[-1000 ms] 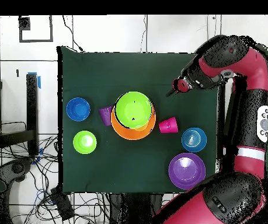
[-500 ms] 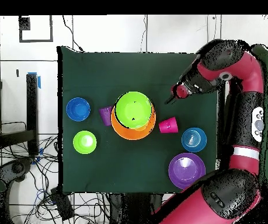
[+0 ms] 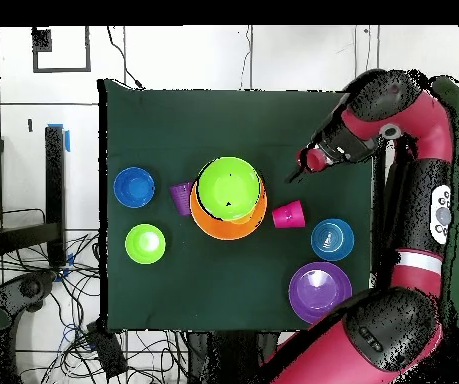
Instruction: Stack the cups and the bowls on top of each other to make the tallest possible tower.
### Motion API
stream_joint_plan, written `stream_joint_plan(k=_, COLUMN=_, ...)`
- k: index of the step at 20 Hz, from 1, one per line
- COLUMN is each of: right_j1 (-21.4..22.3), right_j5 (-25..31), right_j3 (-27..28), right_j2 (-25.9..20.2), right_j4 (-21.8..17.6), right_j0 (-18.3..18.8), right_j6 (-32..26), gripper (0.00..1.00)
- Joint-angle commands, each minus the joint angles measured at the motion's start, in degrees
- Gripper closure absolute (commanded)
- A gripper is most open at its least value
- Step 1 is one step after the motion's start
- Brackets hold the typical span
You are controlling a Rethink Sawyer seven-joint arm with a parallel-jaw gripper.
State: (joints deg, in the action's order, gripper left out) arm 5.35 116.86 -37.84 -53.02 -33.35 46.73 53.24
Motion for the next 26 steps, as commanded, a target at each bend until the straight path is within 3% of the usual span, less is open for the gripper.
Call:
stream_joint_plan(k=1, right_j1=-0.57, right_j5=0.45, right_j3=4.26, right_j2=2.09, right_j4=-6.93, right_j0=-1.79, right_j6=-17.52, gripper=0.00)
stream_joint_plan(k=8, right_j1=-1.36, right_j5=-3.91, right_j3=3.63, right_j2=2.37, right_j4=-7.79, right_j0=-1.34, right_j6=-16.92, gripper=0.00)
stream_joint_plan(k=18, right_j1=-3.46, right_j5=-3.82, right_j3=0.66, right_j2=2.40, right_j4=-5.58, right_j0=-0.37, right_j6=-16.23, gripper=0.00)
stream_joint_plan(k=26, right_j1=-3.97, right_j5=-4.39, right_j3=1.85, right_j2=2.51, right_j4=-6.80, right_j0=-0.65, right_j6=-16.91, gripper=0.00)
